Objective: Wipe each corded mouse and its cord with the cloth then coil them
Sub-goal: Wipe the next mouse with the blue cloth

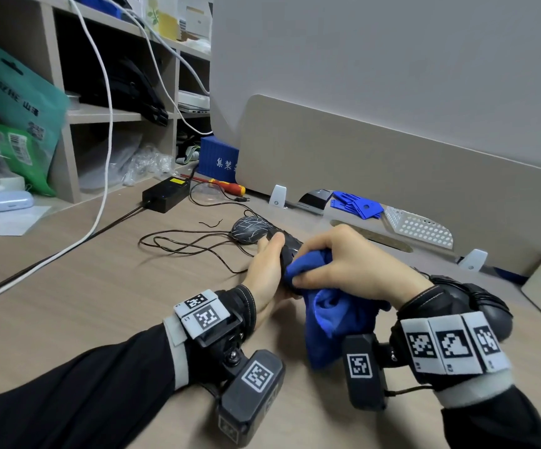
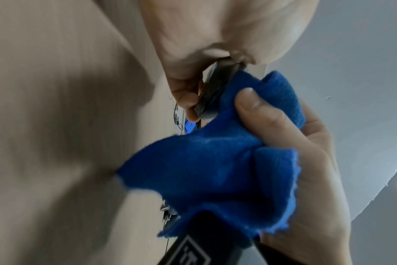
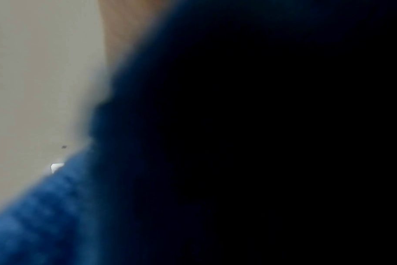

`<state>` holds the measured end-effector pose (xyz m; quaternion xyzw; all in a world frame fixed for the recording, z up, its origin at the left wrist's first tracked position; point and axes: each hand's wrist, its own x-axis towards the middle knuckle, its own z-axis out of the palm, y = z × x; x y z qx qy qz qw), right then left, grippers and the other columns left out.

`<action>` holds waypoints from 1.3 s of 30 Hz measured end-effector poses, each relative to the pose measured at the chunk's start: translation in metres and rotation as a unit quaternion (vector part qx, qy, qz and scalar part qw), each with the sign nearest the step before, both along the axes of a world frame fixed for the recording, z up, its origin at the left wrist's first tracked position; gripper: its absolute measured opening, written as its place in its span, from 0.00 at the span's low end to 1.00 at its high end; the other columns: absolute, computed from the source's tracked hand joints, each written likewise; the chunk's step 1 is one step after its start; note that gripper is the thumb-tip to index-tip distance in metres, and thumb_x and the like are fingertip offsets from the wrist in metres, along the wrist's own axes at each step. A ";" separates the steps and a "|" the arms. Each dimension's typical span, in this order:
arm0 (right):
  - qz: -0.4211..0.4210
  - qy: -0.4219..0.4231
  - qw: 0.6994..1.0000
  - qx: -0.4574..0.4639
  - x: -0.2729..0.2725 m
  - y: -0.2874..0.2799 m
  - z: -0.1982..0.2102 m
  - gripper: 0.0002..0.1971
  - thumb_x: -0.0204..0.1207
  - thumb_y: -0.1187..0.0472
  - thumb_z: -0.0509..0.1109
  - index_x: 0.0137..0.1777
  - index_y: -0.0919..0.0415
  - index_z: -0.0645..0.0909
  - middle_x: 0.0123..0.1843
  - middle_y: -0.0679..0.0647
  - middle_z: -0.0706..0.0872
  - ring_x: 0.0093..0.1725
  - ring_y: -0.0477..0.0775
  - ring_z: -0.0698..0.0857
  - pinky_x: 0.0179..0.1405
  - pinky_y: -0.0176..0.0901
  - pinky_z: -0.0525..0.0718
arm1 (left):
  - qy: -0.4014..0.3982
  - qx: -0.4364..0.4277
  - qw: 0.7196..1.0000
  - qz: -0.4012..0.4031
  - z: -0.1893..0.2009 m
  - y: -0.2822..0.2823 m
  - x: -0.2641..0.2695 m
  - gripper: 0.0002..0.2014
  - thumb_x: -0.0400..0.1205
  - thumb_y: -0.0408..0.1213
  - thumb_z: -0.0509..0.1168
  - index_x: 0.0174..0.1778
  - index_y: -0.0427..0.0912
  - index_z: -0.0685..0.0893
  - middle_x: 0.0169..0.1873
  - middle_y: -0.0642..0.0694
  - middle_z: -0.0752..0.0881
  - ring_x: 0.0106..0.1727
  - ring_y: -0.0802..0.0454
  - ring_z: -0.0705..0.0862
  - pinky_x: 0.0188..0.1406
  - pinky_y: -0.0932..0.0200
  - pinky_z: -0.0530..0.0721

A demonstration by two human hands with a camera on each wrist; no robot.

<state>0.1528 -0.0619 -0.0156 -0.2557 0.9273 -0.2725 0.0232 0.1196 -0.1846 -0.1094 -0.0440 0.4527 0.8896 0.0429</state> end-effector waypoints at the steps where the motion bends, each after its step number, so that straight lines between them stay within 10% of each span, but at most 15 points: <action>1: -0.030 0.039 0.999 -0.014 -0.005 0.003 -0.001 0.03 0.69 0.62 0.79 0.39 0.53 0.90 0.35 0.52 0.90 0.38 0.49 0.86 0.43 0.50 0.86 | 0.001 -0.005 1.000 0.000 -0.001 0.000 -0.001 0.17 0.89 0.47 0.55 0.68 0.42 0.76 0.52 0.34 0.86 0.49 0.40 0.85 0.51 0.41 0.82; 10: -0.211 0.096 0.953 -0.197 -0.027 0.048 0.001 0.07 0.73 0.58 0.76 0.46 0.62 0.88 0.43 0.60 0.88 0.40 0.47 0.84 0.44 0.44 0.81 | -0.011 0.016 0.998 -0.055 0.002 -0.010 -0.002 0.25 0.89 0.54 0.53 0.60 0.36 0.84 0.47 0.31 0.88 0.20 0.44 0.83 0.15 0.66 0.74; 14: -0.117 0.085 0.978 -0.152 -0.019 0.021 -0.006 0.06 0.77 0.60 0.74 0.53 0.53 0.87 0.45 0.42 0.88 0.47 0.39 0.85 0.48 0.33 0.80 | -0.026 0.036 0.997 -0.061 0.007 -0.011 0.002 0.22 0.86 0.59 0.57 0.49 0.45 0.85 0.31 0.46 0.87 0.21 0.49 0.82 0.17 0.68 0.70; 21: 0.079 -0.035 0.991 -0.099 -0.008 0.008 -0.005 0.08 0.74 0.69 0.79 0.47 0.56 0.87 0.41 0.48 0.89 0.42 0.42 0.85 0.48 0.36 0.84 | -0.075 0.068 0.995 -0.008 0.010 -0.017 0.002 0.15 0.85 0.51 0.61 0.54 0.44 0.84 0.31 0.47 0.87 0.25 0.52 0.83 0.17 0.69 0.75; 26: 0.014 0.092 0.990 -0.108 -0.013 0.008 -0.008 0.10 0.72 0.69 0.79 0.44 0.51 0.87 0.38 0.43 0.89 0.42 0.35 0.84 0.48 0.35 0.80 | -0.070 0.088 0.993 -0.022 0.012 -0.015 0.005 0.13 0.86 0.48 0.60 0.47 0.43 0.84 0.26 0.46 0.85 0.22 0.52 0.83 0.19 0.67 0.77; 32: 0.059 0.016 0.996 -0.072 -0.008 0.006 -0.006 0.08 0.69 0.68 0.81 0.43 0.55 0.89 0.42 0.52 0.91 0.46 0.50 0.88 0.51 0.44 0.85 | -0.074 0.111 0.990 -0.033 0.014 -0.019 0.008 0.14 0.86 0.45 0.58 0.54 0.41 0.84 0.34 0.44 0.88 0.25 0.51 0.85 0.16 0.65 0.79; 39: 0.032 0.031 0.998 -0.038 -0.007 0.012 -0.004 0.07 0.68 0.67 0.82 0.43 0.56 0.90 0.39 0.49 0.89 0.41 0.44 0.86 0.43 0.36 0.82 | -0.093 0.119 0.988 -0.015 0.011 -0.018 0.004 0.13 0.85 0.45 0.59 0.54 0.41 0.83 0.30 0.44 0.85 0.21 0.53 0.81 0.13 0.69 0.70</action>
